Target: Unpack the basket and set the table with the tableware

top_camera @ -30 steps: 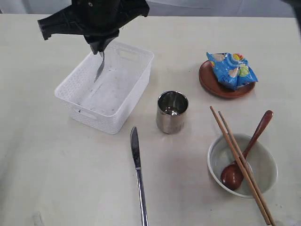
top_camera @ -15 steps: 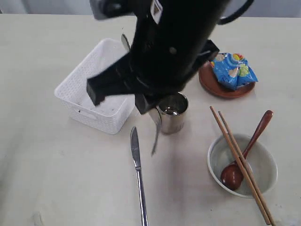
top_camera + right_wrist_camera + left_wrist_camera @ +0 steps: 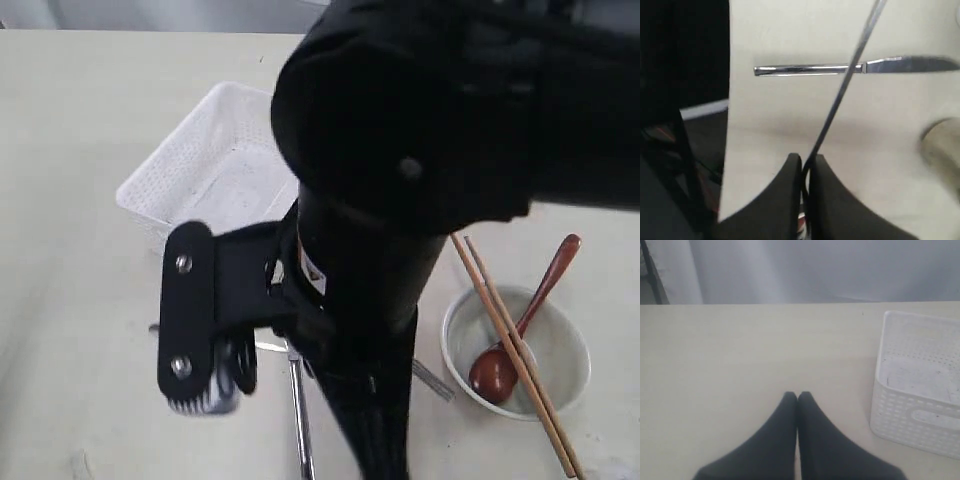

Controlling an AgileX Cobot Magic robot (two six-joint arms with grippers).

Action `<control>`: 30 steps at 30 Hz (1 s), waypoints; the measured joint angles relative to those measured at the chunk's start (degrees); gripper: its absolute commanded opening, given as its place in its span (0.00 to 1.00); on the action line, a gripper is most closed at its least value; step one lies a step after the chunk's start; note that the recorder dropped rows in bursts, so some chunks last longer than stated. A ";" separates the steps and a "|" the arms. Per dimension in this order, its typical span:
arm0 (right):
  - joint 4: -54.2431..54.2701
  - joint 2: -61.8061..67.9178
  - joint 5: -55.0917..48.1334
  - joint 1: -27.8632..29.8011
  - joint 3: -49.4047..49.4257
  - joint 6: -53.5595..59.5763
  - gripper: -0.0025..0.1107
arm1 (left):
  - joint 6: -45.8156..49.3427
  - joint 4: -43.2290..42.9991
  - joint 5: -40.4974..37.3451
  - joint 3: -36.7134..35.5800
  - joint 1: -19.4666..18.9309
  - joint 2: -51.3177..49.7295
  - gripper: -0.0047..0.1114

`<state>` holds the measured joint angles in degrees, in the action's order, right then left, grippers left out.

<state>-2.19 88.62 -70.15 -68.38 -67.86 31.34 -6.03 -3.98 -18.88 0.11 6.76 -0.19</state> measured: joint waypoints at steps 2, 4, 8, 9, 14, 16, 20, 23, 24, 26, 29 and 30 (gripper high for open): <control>-0.67 0.49 0.00 -0.69 0.00 11.74 0.02 | 0.00 0.00 0.00 0.00 0.00 0.00 0.04; -0.90 0.74 0.00 -1.06 0.00 23.39 0.02 | 0.00 0.00 0.00 0.00 0.00 0.00 0.04; -2.75 1.60 1.18 -1.24 0.00 38.80 0.02 | 0.00 0.00 0.00 0.00 0.00 0.00 0.04; -3.55 1.94 1.76 -1.24 0.00 41.18 0.02 | 0.00 0.00 0.00 0.00 0.00 0.00 0.04; -6.67 3.78 4.33 -1.24 0.00 47.02 0.02 | 0.00 0.00 0.00 0.00 0.00 0.00 0.04; -7.09 4.41 6.07 -1.24 0.00 47.63 0.02 | 0.00 0.00 0.00 0.00 0.00 0.00 0.04; -7.73 4.74 7.67 -1.24 0.00 48.87 0.02 | 0.00 0.00 0.00 0.00 0.00 0.00 0.04; -7.83 4.74 6.33 -1.24 0.00 57.41 0.02 | 0.00 0.00 0.00 0.00 0.00 0.00 0.04; -7.83 4.74 5.54 -1.24 0.00 61.79 0.02 | 0.00 0.00 0.00 0.00 0.00 0.00 0.04; -7.98 4.74 4.06 -1.24 0.00 70.36 0.02 | 0.00 0.00 0.00 0.00 0.00 0.00 0.04; -8.51 4.80 4.17 -1.24 0.00 74.84 0.02 | 0.00 0.00 0.00 0.00 0.00 0.00 0.04; -9.26 5.30 4.17 -1.24 0.05 76.78 0.02 | 0.00 0.00 0.00 0.00 0.00 0.00 0.04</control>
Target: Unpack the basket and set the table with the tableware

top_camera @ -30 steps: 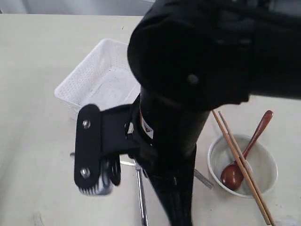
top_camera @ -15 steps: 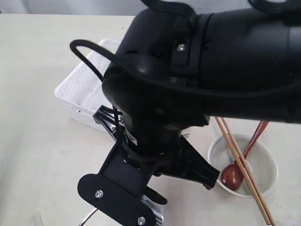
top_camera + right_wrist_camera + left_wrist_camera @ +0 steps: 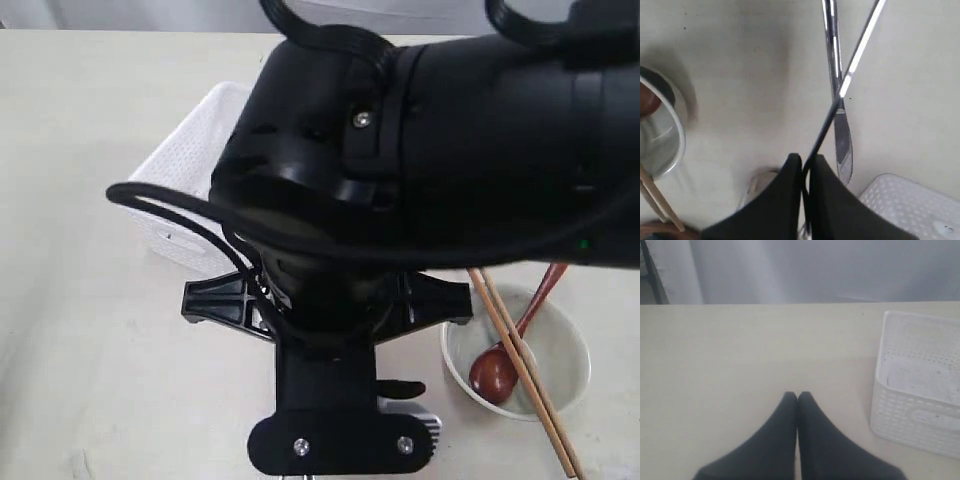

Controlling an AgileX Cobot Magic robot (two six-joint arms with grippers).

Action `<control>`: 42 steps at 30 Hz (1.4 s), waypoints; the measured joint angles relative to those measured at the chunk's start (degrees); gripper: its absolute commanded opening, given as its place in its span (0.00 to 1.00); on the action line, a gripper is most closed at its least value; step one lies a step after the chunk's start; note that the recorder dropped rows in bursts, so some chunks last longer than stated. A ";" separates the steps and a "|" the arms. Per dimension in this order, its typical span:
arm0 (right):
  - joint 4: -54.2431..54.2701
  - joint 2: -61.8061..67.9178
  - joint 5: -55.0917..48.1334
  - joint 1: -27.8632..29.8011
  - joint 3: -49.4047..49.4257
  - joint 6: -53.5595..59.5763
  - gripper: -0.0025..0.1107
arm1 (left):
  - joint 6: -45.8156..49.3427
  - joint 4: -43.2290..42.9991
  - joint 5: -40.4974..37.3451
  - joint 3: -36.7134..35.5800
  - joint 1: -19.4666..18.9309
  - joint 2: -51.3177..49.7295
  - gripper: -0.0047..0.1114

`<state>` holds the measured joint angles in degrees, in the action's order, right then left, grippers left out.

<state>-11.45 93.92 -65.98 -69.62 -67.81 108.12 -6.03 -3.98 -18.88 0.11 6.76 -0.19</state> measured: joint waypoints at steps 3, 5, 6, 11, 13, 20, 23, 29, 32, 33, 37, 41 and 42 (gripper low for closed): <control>-0.12 2.06 4.21 1.62 1.98 3.88 0.02 | 0.00 0.00 0.00 0.00 0.00 0.00 0.04; 1.13 2.35 7.89 1.96 2.49 6.28 0.02 | 0.00 0.00 0.00 0.00 0.00 0.00 0.04; 2.42 2.35 9.29 1.96 2.49 7.49 0.02 | 0.00 0.00 0.00 0.00 0.00 0.00 0.04; 4.90 4.66 11.77 1.96 2.71 10.06 0.02 | 0.00 0.00 0.00 0.00 0.00 0.00 0.04; 4.90 5.00 11.87 1.96 2.94 10.06 0.02 | 0.00 0.00 0.00 0.00 0.00 0.00 0.04; 4.78 4.20 11.87 1.96 2.93 9.26 0.02 | 0.00 0.00 0.00 0.00 0.00 0.00 0.04; 4.78 3.71 11.87 1.96 2.93 6.87 0.02 | 0.00 0.00 0.00 0.00 0.00 0.00 0.04; 4.90 3.71 11.87 1.96 2.93 6.69 0.02 | 0.00 0.00 0.00 0.00 0.00 0.00 0.04; 4.98 3.71 10.61 1.96 2.93 6.70 0.02 | 0.00 0.00 0.00 0.00 0.00 0.00 0.04; 4.98 3.71 9.80 1.96 2.93 6.70 0.02 | 0.00 0.00 0.00 0.00 0.00 0.00 0.04; 7.17 3.97 7.78 1.96 2.93 6.70 0.02 | 0.00 0.00 0.00 0.00 0.00 0.00 0.04; 9.34 6.48 7.39 1.96 2.93 5.94 0.02 | 0.00 0.00 0.00 0.00 0.00 0.00 0.04; 9.60 7.36 7.39 1.96 2.93 5.67 0.02 | 0.00 0.00 0.00 0.00 0.00 0.00 0.04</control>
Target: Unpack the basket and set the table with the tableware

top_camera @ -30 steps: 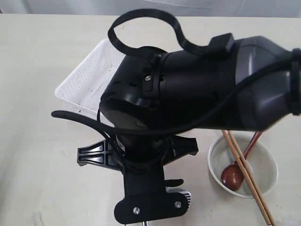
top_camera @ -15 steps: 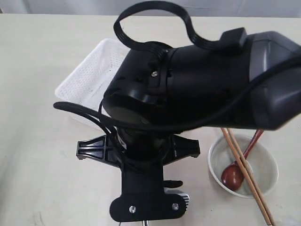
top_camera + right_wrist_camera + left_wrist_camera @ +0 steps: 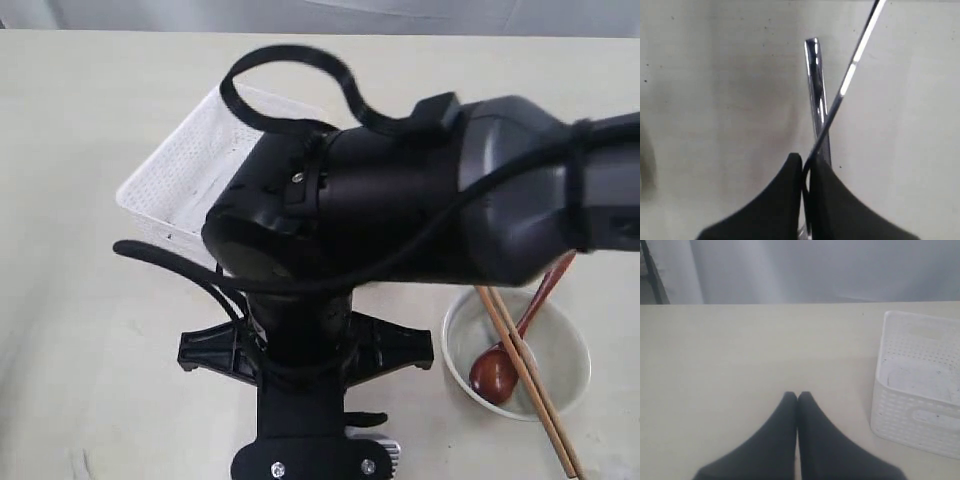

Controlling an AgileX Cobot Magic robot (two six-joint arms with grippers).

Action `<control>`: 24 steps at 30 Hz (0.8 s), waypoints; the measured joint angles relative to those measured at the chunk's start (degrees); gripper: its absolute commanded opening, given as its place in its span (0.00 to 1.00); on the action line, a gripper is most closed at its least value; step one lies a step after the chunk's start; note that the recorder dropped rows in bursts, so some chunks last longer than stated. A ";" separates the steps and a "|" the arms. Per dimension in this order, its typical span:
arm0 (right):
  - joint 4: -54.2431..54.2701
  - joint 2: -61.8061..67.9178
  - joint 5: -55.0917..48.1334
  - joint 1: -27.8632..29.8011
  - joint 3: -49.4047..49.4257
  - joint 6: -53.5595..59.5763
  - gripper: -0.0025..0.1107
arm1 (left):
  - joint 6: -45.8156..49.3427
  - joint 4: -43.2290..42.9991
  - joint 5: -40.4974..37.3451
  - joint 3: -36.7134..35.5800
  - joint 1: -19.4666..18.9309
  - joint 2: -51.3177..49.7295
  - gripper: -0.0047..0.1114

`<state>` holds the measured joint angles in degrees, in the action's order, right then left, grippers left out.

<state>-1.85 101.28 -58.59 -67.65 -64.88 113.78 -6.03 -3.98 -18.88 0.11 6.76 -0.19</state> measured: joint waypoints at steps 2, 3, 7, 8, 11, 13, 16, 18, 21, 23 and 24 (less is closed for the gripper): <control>0.64 1.67 0.14 0.00 0.00 -0.08 0.02 | 0.00 0.00 0.00 0.00 0.00 0.00 0.04; 0.91 2.23 0.42 0.00 0.00 -0.19 0.02 | 0.00 0.00 0.00 0.00 0.00 0.00 0.04; 1.26 3.37 3.70 0.00 0.00 -0.28 0.02 | 0.00 0.00 0.00 0.00 0.00 0.00 0.04; 1.26 3.37 4.86 0.00 0.00 -0.28 0.02 | 0.00 0.00 0.00 0.00 0.00 0.00 0.04; 1.85 3.46 7.19 0.40 0.00 0.12 0.02 | 0.00 0.00 0.00 0.00 0.00 0.00 0.04; 2.89 3.72 7.49 1.51 0.00 0.62 0.02 | 0.00 0.00 0.00 0.00 0.00 0.00 0.04; 4.75 4.11 7.71 4.37 0.00 2.36 0.02 | 0.00 0.00 0.00 0.00 0.00 0.00 0.04; 6.88 4.11 7.71 6.11 0.00 4.52 0.02 | 0.00 0.00 0.00 0.00 0.00 0.00 0.04; 9.41 4.11 8.40 6.89 0.00 6.45 0.02 | 0.00 0.00 0.00 0.00 0.00 0.00 0.04; 10.18 4.11 8.75 6.89 0.00 6.86 0.02 | 0.00 0.00 0.00 0.00 0.00 0.00 0.04; 10.32 4.11 8.88 6.89 0.00 7.12 0.02 | 0.00 0.00 0.00 0.00 0.00 0.00 0.04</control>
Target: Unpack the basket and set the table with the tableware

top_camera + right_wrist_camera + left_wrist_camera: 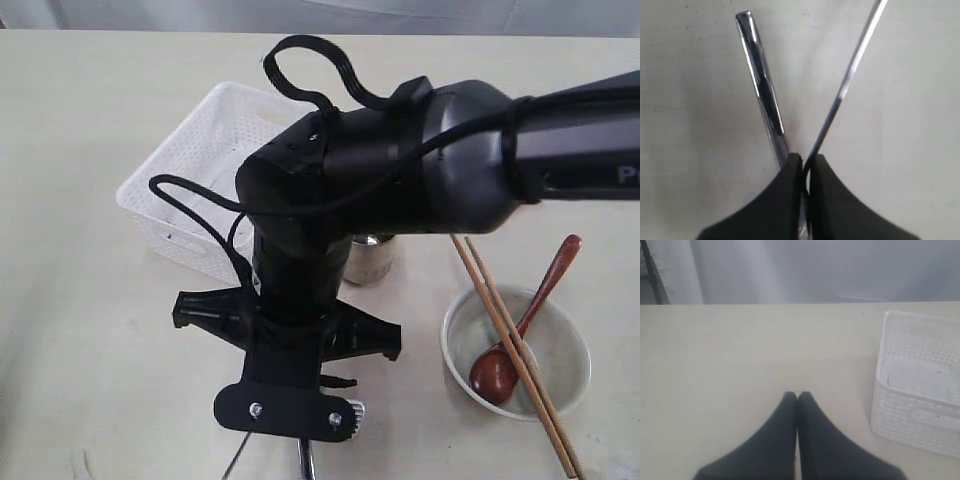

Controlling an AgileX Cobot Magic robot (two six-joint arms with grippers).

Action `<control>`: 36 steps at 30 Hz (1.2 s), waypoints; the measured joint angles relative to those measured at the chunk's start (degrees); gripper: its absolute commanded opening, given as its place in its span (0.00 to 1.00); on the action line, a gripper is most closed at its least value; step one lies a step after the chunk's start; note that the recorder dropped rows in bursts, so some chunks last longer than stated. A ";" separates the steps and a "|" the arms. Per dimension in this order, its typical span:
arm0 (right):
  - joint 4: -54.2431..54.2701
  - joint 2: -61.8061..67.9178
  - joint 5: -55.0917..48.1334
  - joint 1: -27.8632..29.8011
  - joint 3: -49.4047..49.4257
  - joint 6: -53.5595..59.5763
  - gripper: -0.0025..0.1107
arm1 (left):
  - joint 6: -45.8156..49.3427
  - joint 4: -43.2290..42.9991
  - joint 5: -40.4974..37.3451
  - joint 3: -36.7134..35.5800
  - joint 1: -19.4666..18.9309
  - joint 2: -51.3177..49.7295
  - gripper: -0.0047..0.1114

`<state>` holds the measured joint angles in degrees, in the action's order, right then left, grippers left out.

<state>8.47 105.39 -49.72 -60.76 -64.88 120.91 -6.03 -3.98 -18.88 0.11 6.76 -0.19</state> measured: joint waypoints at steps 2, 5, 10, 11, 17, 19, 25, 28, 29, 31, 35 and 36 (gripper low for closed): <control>0.09 0.00 0.00 0.00 0.00 0.12 0.02 | 0.00 0.00 0.00 0.00 0.00 0.00 0.04; -1.23 0.00 -0.38 0.00 0.00 0.33 0.02 | 0.00 0.00 0.00 0.00 0.00 0.00 0.04; -2.10 0.00 -0.69 0.00 0.00 0.33 0.02 | 0.00 0.00 0.00 0.00 0.00 0.00 0.04; -2.10 0.00 -0.69 0.00 0.00 0.33 0.02 | 0.00 0.00 0.00 0.00 0.00 0.00 0.04; -2.10 0.00 -0.79 0.00 0.00 0.33 0.02 | 0.00 0.00 0.00 0.00 0.00 0.00 0.04; -2.10 0.00 -0.79 0.00 0.00 0.33 0.02 | 0.00 0.00 0.00 0.00 0.00 0.00 0.04; -2.10 0.00 -0.79 0.00 0.00 0.33 0.02 | 0.00 0.00 0.00 0.00 0.00 0.00 0.04; -2.10 0.00 -0.79 0.00 0.00 0.33 0.02 | 0.00 0.00 0.00 0.00 0.00 0.00 0.04; -2.37 0.00 -0.79 0.00 0.00 0.33 0.02 | 0.00 0.00 0.00 0.00 0.00 0.00 0.04; -3.66 0.00 -0.90 0.00 0.15 0.33 0.02 | 0.00 0.00 0.00 0.00 0.00 0.00 0.04; -5.12 0.00 -0.78 0.00 1.08 0.33 0.02 | 0.00 0.00 0.00 0.00 0.00 0.00 0.04; -5.23 0.00 -0.78 0.00 1.08 0.33 0.02 | 0.00 0.00 0.00 0.00 0.00 0.00 0.04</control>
<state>3.24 105.39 -50.50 -60.76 -63.79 121.23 -6.03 -3.98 -18.88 0.11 6.76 -0.19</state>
